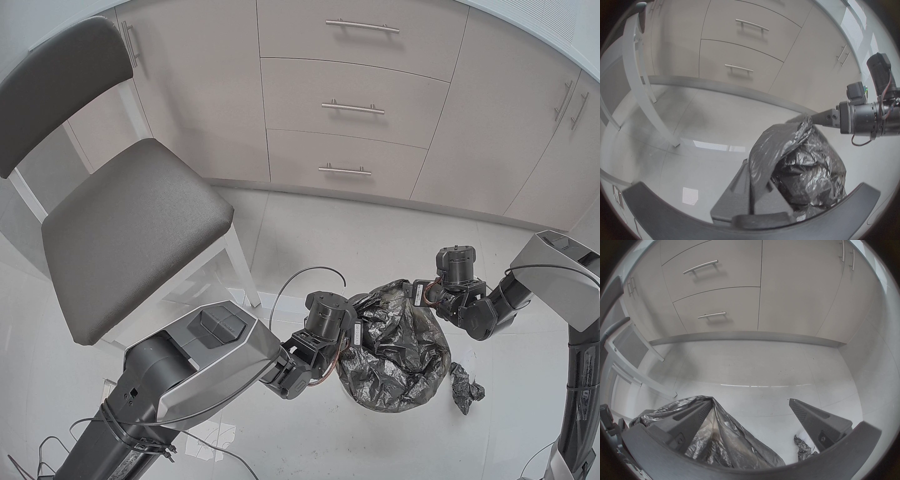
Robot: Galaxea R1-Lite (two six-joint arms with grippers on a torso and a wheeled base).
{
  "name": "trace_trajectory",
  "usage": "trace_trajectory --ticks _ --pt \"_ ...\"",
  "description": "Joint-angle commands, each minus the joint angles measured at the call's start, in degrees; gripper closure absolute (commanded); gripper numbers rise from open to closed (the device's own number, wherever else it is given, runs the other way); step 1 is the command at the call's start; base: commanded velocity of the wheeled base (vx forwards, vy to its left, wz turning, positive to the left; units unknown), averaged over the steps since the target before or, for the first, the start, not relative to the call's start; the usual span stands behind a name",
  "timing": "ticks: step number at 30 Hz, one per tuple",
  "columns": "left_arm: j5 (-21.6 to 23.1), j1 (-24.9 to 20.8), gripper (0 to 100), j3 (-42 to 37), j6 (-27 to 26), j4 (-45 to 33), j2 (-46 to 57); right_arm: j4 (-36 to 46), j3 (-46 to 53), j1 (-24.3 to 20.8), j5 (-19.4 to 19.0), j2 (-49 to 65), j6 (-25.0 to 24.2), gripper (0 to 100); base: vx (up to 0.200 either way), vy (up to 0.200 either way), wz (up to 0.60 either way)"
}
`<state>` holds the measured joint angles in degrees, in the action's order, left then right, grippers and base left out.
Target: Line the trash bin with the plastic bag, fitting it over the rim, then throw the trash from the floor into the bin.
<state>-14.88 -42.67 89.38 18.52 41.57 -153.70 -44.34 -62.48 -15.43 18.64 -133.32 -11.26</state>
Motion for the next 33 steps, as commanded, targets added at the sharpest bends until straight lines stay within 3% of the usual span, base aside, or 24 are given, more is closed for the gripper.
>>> trace_trajectory --ticks 1,22,28,32,33 --pt "-0.1 -0.3 100 -0.1 -0.1 1.3 0.0 0.0 0.1 0.0 0.0 0.2 0.0 0 0.0 0.0 0.0" --pt "0.2 -0.2 100 -0.8 0.0 1.8 -0.5 -0.1 0.4 0.0 0.0 -1.2 0.0 0 0.0 0.0 0.0" --pt "0.2 -0.1 100 -0.8 0.6 0.6 -0.3 0.2 2.8 0.3 -0.6 3.3 -0.1 0 0.0 0.0 0.0" --pt "0.3 -0.1 100 -0.9 0.5 0.5 -0.2 0.5 7.5 0.2 -5.6 8.9 0.0 0 0.0 0.0 0.0" --pt "0.5 -0.1 100 -0.9 0.5 -0.3 -0.2 0.6 9.3 0.2 -8.8 10.7 0.0 0 0.0 0.0 0.0"
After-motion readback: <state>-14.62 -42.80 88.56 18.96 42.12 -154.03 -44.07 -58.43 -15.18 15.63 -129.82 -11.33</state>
